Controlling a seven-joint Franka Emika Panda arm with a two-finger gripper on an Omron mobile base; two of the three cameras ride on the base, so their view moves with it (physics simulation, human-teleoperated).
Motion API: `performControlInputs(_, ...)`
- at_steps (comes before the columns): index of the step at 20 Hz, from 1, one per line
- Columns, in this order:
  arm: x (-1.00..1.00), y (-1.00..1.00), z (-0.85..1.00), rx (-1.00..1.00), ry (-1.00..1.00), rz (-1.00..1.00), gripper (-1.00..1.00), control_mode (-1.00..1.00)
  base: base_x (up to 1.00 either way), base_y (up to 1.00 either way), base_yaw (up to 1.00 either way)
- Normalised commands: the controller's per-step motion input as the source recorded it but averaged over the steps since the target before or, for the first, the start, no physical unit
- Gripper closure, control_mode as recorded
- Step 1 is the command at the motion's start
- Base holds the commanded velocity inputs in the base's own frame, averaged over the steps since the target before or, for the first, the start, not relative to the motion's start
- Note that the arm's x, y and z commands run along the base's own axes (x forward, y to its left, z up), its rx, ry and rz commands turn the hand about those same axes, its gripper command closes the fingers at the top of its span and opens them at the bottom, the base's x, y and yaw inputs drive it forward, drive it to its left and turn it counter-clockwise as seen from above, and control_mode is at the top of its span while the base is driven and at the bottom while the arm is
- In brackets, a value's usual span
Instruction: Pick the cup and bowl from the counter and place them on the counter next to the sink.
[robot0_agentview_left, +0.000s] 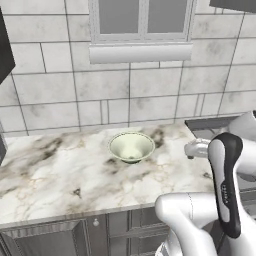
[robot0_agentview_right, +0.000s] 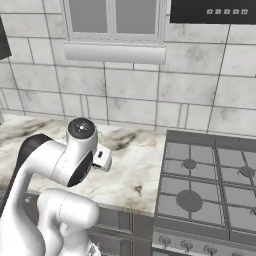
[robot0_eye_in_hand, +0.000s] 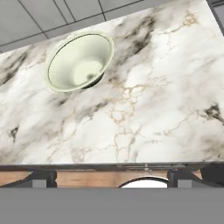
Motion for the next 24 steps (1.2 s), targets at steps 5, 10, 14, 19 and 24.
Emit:
performControlInputs(5, 0.32, 0.47, 0.09, 0.0, -0.01, -0.08, -1.0, -1.0, 0.0, 0.0, 0.0)
performControlInputs(10, 0.31, 0.41, 0.15, -0.06, 0.04, -0.04, -1.0, -1.0, 0.0, 0.0, 0.0)
performControlInputs(14, 0.32, 0.24, 0.02, -0.07, 0.07, -0.01, -1.0, -1.0, 0.0, 0.0, 0.0)
performControlInputs(19, 0.77, 0.03, -0.08, -0.06, 0.15, 0.0, -1.0, -1.0, 0.0, 0.0, 0.0)
performControlInputs(24, 0.65, 0.0, -0.13, -0.01, 0.12, 0.0, -1.0, -1.0, 0.0, 0.0, 0.0)
